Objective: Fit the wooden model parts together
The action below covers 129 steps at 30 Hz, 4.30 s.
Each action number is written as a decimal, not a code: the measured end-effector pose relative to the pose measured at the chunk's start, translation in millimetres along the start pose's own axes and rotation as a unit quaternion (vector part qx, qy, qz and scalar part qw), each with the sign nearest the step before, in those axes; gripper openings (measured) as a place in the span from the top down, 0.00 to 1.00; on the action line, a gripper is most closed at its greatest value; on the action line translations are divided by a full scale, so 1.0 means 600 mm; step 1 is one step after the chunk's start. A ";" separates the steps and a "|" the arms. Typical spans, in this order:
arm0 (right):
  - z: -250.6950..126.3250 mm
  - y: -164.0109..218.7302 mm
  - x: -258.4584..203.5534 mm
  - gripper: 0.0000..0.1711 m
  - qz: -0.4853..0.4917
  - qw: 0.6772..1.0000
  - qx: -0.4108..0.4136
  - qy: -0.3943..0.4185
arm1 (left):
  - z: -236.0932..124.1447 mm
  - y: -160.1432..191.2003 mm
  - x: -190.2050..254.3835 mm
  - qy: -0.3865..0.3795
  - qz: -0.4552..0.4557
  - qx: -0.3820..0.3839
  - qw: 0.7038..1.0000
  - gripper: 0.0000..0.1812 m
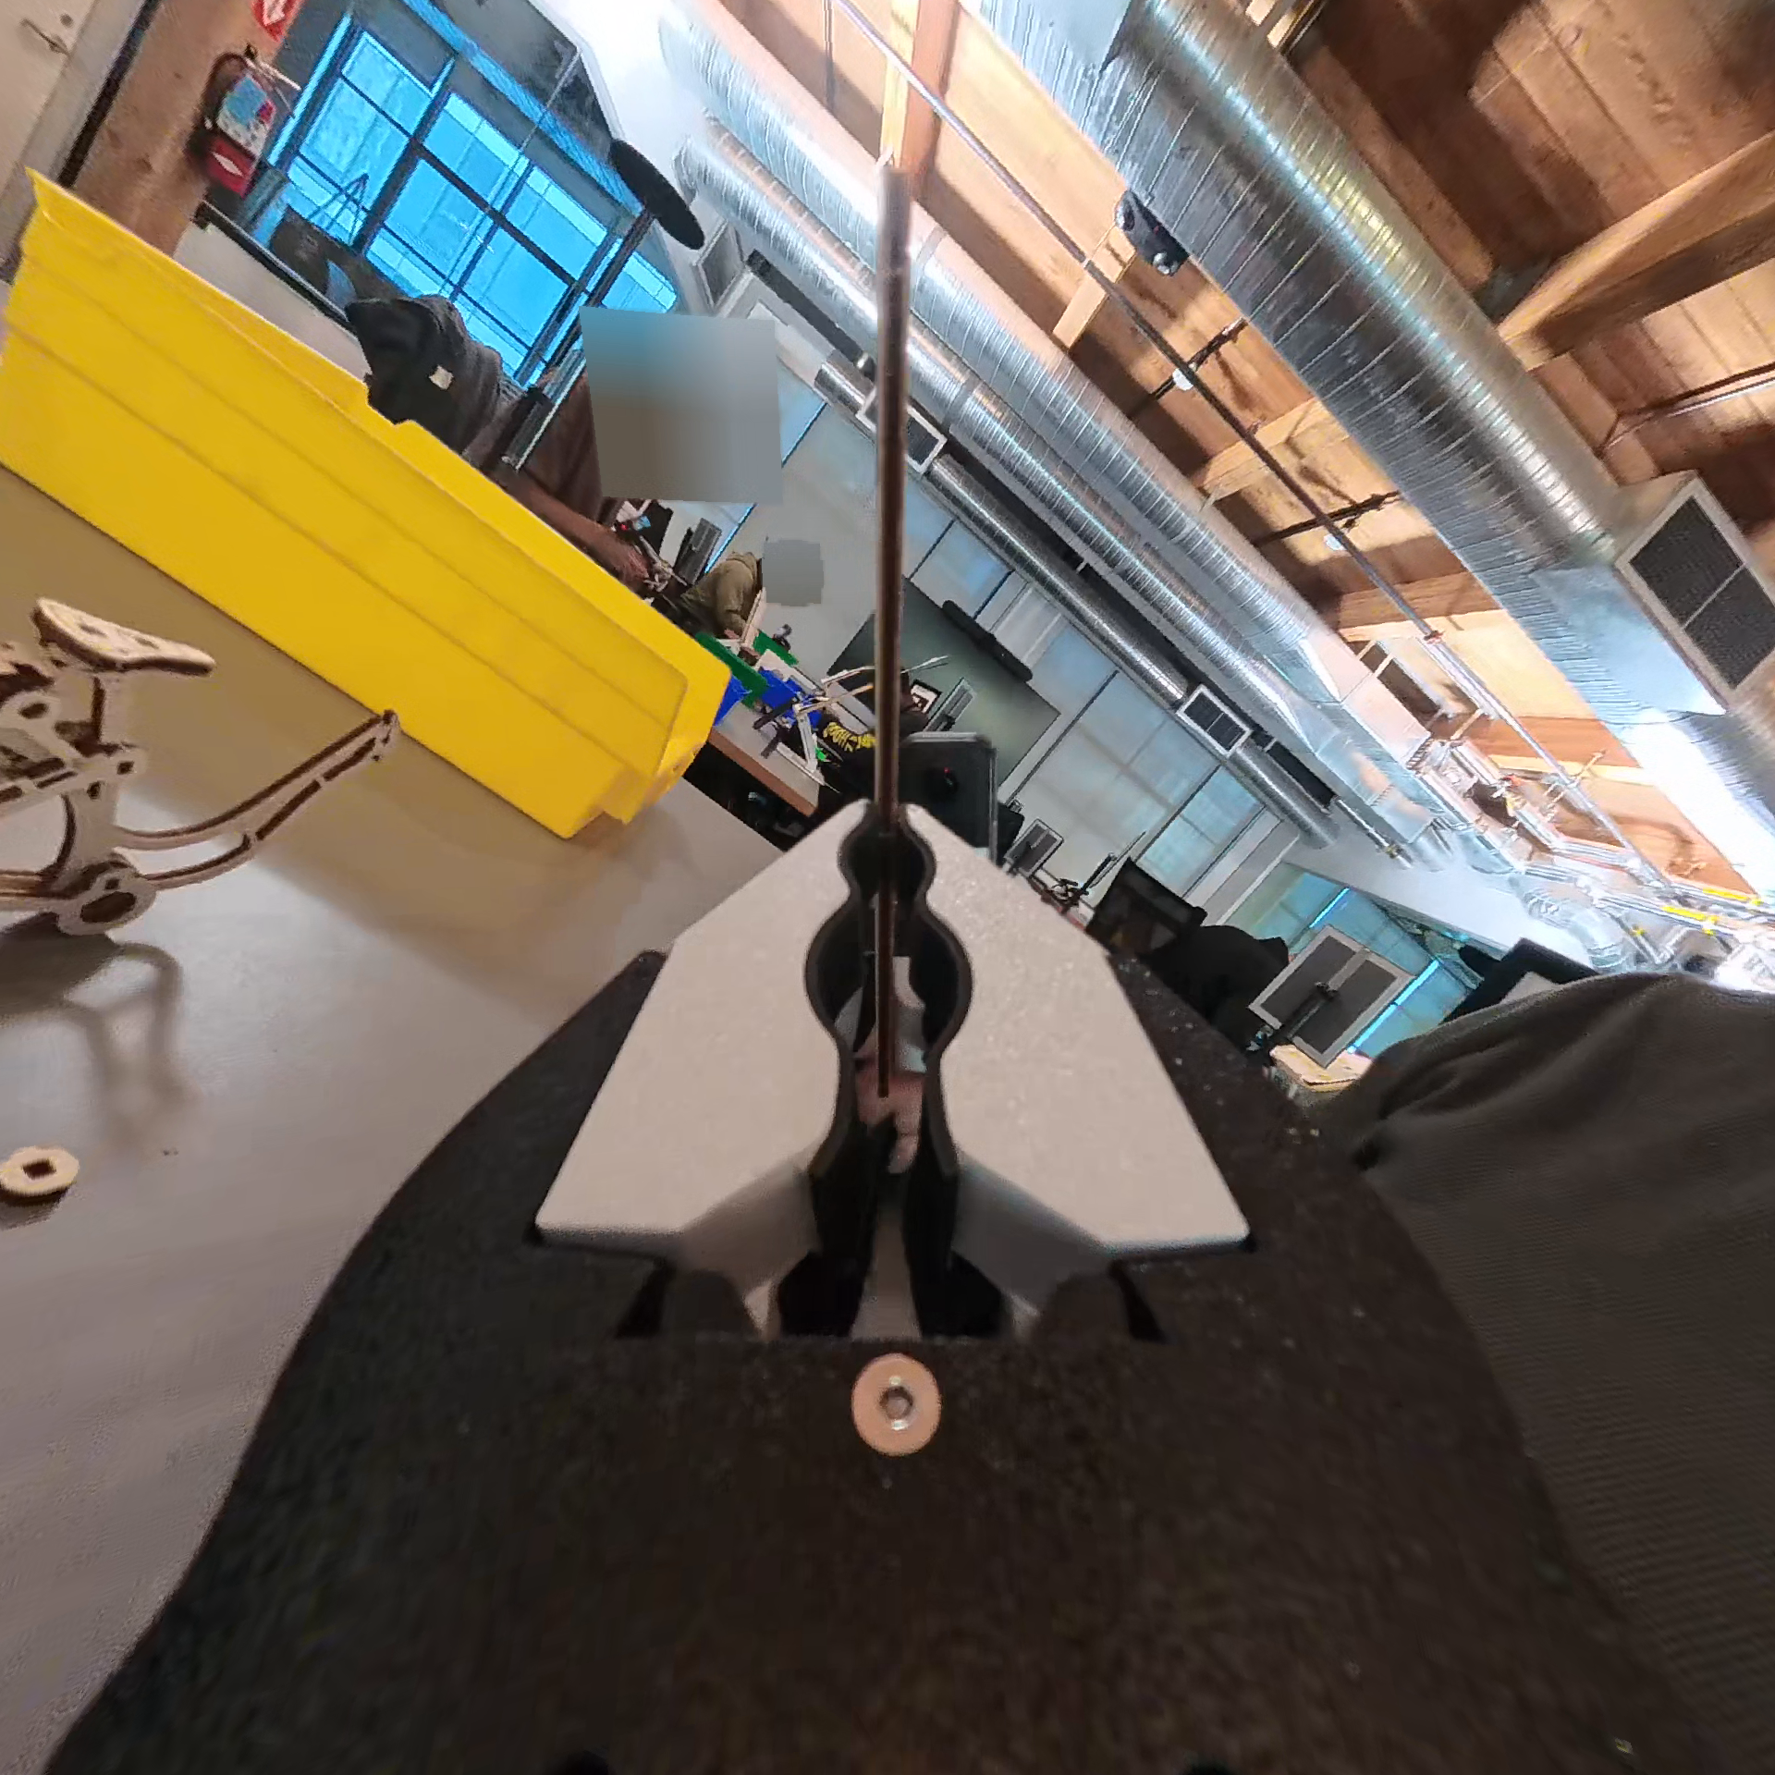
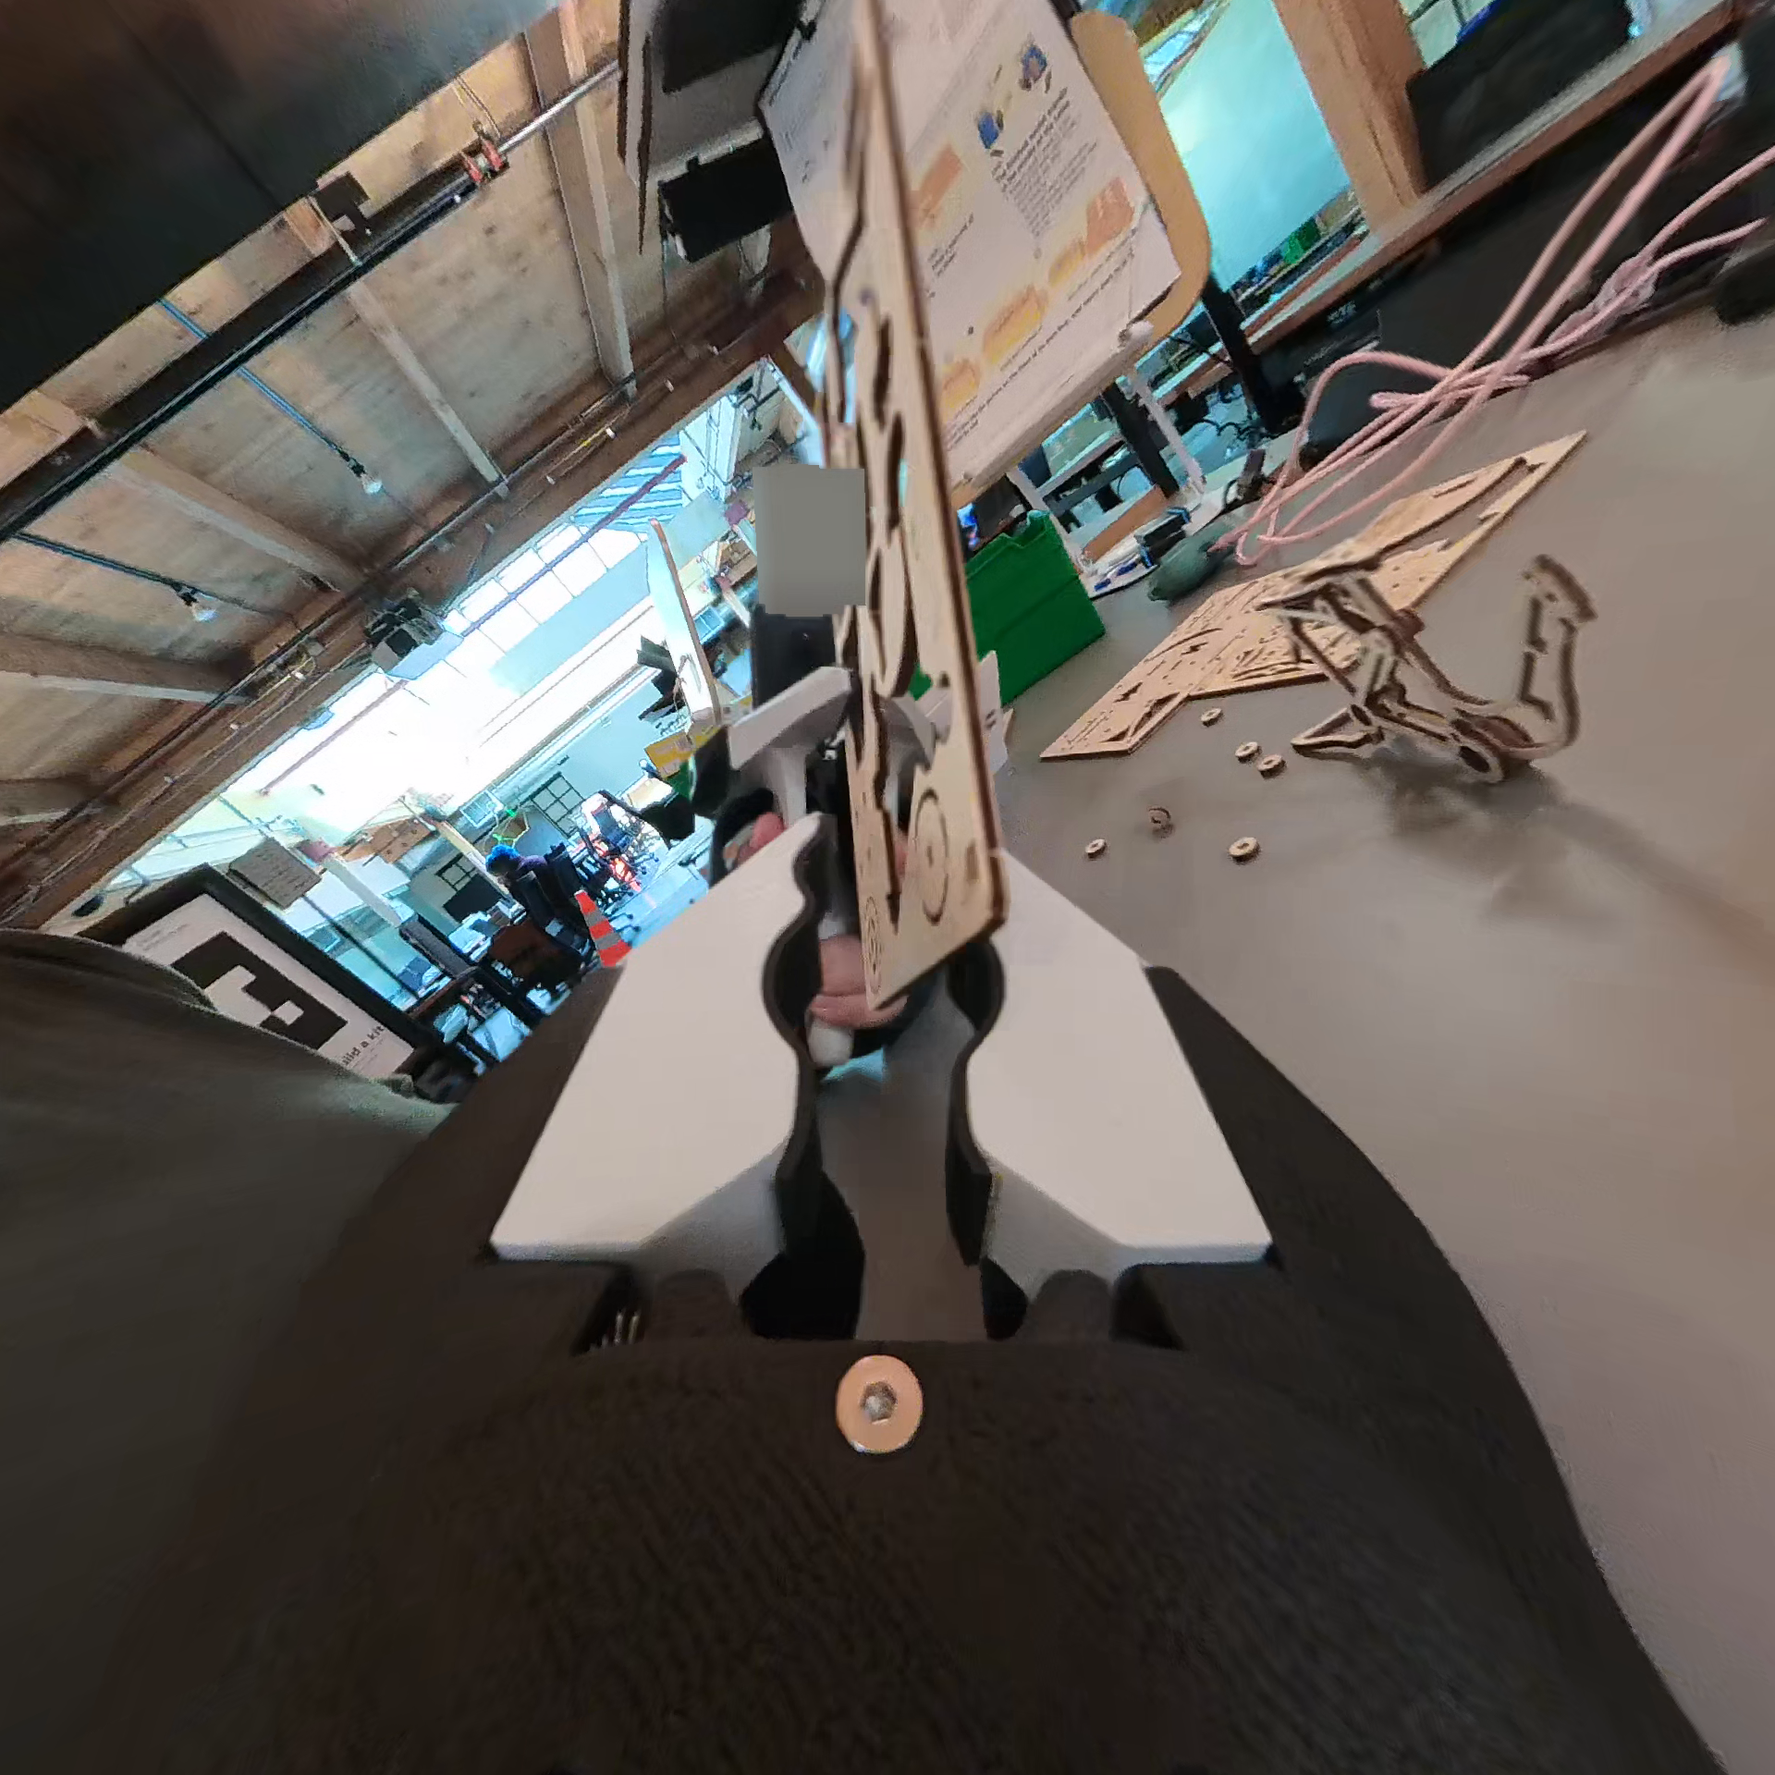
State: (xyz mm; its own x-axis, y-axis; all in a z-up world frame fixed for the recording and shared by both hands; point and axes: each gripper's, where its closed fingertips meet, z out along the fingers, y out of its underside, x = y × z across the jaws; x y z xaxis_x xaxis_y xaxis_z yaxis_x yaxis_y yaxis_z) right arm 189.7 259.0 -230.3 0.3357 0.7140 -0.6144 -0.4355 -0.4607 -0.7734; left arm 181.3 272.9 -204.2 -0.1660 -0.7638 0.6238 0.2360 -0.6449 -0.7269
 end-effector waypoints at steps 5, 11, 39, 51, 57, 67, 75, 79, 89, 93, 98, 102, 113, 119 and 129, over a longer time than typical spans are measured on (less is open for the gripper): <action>0.013 0.005 -0.011 1.00 0.002 1.000 -0.010 -0.019 | 0.001 -0.001 -0.003 0.003 -0.016 0.008 1.000 1.00; 0.011 0.004 -0.014 1.00 0.030 0.999 -0.011 -0.043 | 0.002 0.043 0.010 0.050 -0.072 -0.085 0.992 0.91; -0.007 0.003 -0.005 0.99 0.008 0.999 -0.021 -0.034 | 0.009 0.078 0.000 0.009 -0.012 -0.143 0.990 1.00; -0.011 0.017 0.017 0.94 -0.083 0.993 -0.065 0.055 | 0.005 0.090 -0.016 -0.054 0.059 -0.160 0.984 0.99; -0.011 0.019 0.019 0.93 -0.059 0.995 -0.047 0.070 | 0.003 0.093 -0.017 -0.059 0.077 -0.169 0.981 0.99; -0.013 0.024 0.028 0.92 -0.132 0.981 -0.071 0.120 | 0.001 0.099 -0.028 -0.072 0.067 -0.186 0.978 0.98; -0.049 -0.019 0.055 0.61 -0.172 0.970 -0.064 0.162 | -0.001 0.106 -0.037 -0.076 0.057 -0.207 0.974 1.00; -0.047 0.001 0.068 0.56 -0.200 0.950 -0.157 0.181 | 0.000 0.123 -0.034 -0.071 0.074 -0.235 0.967 1.00; -0.037 0.027 0.057 0.75 -0.174 0.953 -0.212 0.132 | 0.001 0.133 -0.030 -0.063 0.077 -0.253 0.962 1.00; -0.037 0.033 0.060 0.74 -0.179 0.948 -0.227 0.131 | 0.002 0.135 -0.031 -0.064 0.074 -0.257 0.962 1.00; -0.037 0.036 0.063 0.74 -0.188 0.944 -0.234 0.136 | 0.002 0.137 -0.035 -0.069 0.070 -0.261 0.960 1.00; -0.039 0.041 0.069 0.74 -0.192 0.940 -0.239 0.150 | 0.001 0.141 -0.040 -0.077 0.062 -0.269 0.958 1.00; -0.050 0.054 0.088 0.75 -0.152 0.942 -0.206 0.215 | -0.001 0.151 -0.061 -0.120 0.061 -0.290 0.947 0.99; -0.055 0.058 0.095 0.76 -0.127 0.944 -0.185 0.242 | -0.003 0.154 -0.070 -0.136 0.055 -0.297 0.944 0.99; -0.053 0.016 0.054 1.00 -0.061 0.986 -0.074 0.138 | 0.008 0.120 -0.033 -0.057 0.054 -0.226 0.971 0.98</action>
State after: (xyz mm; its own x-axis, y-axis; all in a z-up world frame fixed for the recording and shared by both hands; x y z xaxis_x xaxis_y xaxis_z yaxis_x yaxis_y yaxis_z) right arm 223.1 260.9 -262.8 0.6020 0.6078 -0.5178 -0.2571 -0.4664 -0.8464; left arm 205.9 241.6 -267.8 -0.0511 -0.8363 0.5459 -0.2017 -0.5267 -0.8258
